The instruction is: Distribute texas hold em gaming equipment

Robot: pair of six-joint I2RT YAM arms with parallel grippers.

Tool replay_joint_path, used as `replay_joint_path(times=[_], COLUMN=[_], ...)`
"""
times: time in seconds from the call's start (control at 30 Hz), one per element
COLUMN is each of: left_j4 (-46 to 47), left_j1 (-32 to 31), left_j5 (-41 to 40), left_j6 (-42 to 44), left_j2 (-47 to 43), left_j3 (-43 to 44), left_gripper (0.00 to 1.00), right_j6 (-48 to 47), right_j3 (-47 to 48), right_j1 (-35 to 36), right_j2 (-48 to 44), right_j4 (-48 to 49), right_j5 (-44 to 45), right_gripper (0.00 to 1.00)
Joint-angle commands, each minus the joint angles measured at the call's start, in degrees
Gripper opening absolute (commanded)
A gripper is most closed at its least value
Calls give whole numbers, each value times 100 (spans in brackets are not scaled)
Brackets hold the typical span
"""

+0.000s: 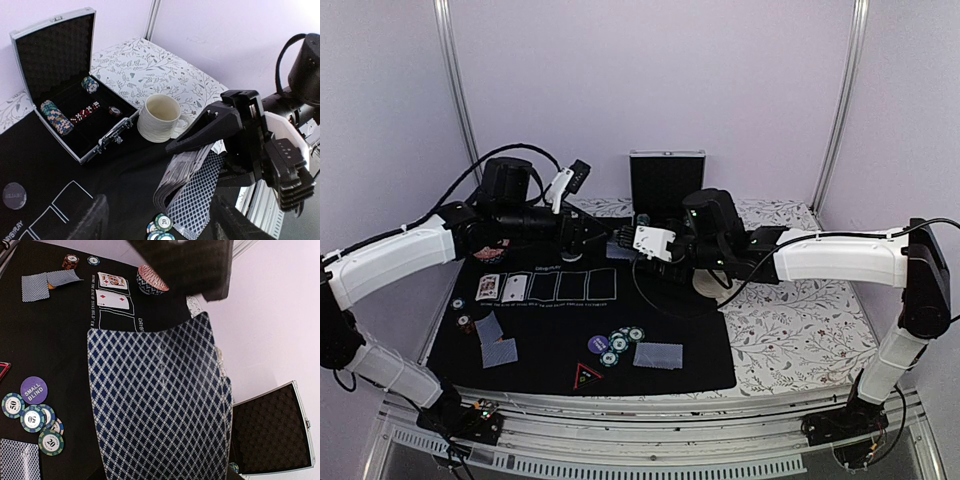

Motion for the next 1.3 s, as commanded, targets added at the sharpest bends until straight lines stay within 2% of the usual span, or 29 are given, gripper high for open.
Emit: replay_joint_path(times=[0.0,0.1,0.4,0.63,0.83,0.97,1.27], left_j4=[337,284,436,437,434,366,203], left_j1=[224,237,237,237,232,235,259], left_j5=[407,737,1220,1242,1291,1391,1416], left_j6=[-176,-254,-358,-387,-358,-296,75], left_j2=[-305,-228,74,279,318,305,-159], left_j3=[-270,-322,-305,-281,-239,-211,-241], left_gripper=[63,51,50,39,19,0,0], right_j6=[-21,-22,-13,-13,-20,-13,37], right_j3=[134,147,140,138,136,128,-4], right_j1=[32,32,25,32,31,31,-56], right_j2=[2,2,-15,-25,-24,-24,-120], right_j4=[59,58,43,29,30,32,49], right_j5=[-31,-42,-42,-42,-42,-26,-59], right_gripper=[42,42,42,42,42,42,42])
